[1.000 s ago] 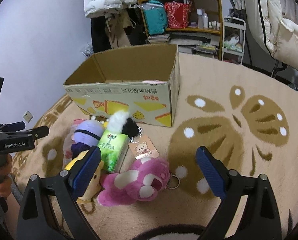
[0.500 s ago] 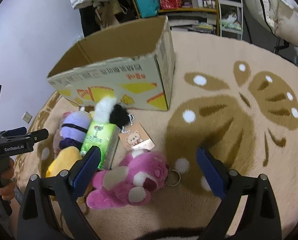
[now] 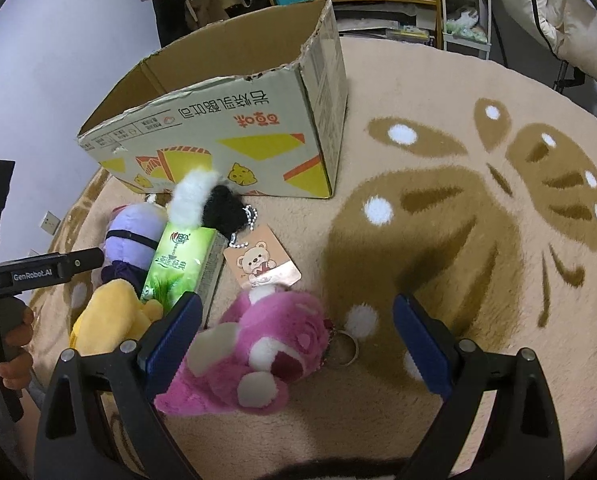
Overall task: Organize soft objects
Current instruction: 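Move both tools back over the remaining plush pile, then grasp the pink bear with the right tool while the left tool grasps the pink wrapped item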
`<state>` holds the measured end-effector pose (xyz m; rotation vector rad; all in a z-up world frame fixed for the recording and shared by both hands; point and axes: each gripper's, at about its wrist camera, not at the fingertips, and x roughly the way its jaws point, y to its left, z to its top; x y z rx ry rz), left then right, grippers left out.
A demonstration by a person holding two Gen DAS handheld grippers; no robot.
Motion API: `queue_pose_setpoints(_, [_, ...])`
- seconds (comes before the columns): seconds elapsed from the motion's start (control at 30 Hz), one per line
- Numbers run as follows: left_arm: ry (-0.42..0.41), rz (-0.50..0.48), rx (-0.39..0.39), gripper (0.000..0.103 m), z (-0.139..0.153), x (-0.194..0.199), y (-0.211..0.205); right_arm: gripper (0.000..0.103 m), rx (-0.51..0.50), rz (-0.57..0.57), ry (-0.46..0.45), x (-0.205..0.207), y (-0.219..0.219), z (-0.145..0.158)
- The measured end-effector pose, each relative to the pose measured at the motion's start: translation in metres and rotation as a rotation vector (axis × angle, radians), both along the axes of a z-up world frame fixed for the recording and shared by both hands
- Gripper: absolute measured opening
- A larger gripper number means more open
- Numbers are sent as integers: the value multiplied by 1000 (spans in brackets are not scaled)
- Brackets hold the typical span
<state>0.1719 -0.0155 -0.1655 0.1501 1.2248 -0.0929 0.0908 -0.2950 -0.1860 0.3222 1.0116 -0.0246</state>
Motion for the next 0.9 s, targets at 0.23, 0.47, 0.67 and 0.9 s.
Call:
queue_pose_setpoints(0.23, [22, -10, 21, 102, -12, 7, -2, 100, 9, 3, 27, 0, -1, -4])
queue_pose_setpoints(0.47, [56, 16, -33, 102, -24, 10, 3, 100, 13, 10, 73, 1, 4, -17])
queue_pose_setpoints(0.67, [66, -11, -38, 101, -31, 13, -6, 92, 83, -3, 91, 1, 4, -28])
queue_pose_setpoints(0.9, [80, -19, -40, 97, -41, 17, -16, 74, 123, 26, 83, 3, 10, -31])
